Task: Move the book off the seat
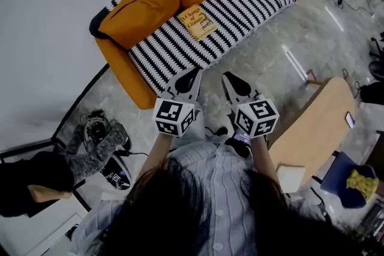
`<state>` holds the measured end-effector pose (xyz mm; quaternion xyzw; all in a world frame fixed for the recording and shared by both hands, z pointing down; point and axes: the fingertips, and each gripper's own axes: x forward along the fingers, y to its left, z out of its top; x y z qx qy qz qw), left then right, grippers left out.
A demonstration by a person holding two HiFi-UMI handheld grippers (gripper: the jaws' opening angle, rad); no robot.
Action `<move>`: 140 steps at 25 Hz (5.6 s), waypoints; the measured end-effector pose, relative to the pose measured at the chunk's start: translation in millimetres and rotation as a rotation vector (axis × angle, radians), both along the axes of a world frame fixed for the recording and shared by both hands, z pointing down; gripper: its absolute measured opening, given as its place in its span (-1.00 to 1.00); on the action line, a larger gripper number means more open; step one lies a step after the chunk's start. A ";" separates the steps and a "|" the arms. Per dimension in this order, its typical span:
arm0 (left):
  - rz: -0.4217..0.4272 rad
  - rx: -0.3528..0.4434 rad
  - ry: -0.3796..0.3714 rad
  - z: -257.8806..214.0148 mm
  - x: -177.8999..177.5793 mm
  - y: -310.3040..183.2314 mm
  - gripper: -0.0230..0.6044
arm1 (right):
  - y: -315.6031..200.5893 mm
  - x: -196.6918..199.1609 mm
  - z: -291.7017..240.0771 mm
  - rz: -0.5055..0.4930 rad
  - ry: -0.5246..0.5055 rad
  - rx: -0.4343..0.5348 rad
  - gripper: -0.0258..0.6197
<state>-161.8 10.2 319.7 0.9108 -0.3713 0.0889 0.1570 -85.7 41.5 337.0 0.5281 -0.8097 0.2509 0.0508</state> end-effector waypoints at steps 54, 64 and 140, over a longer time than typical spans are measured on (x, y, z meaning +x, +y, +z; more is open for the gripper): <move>0.005 -0.214 0.092 76.9 -65.1 -258.8 -0.89 | -269.0 10.6 60.2 0.118 0.019 -0.209 -0.80; -0.024 -0.285 0.067 142.3 -37.3 -324.9 -0.88 | -334.9 51.1 124.4 0.053 0.039 -0.298 -0.80; -0.160 -0.938 -0.138 530.9 -8.9 -415.2 0.04 | -383.8 68.3 508.8 0.075 -0.272 -0.907 -0.16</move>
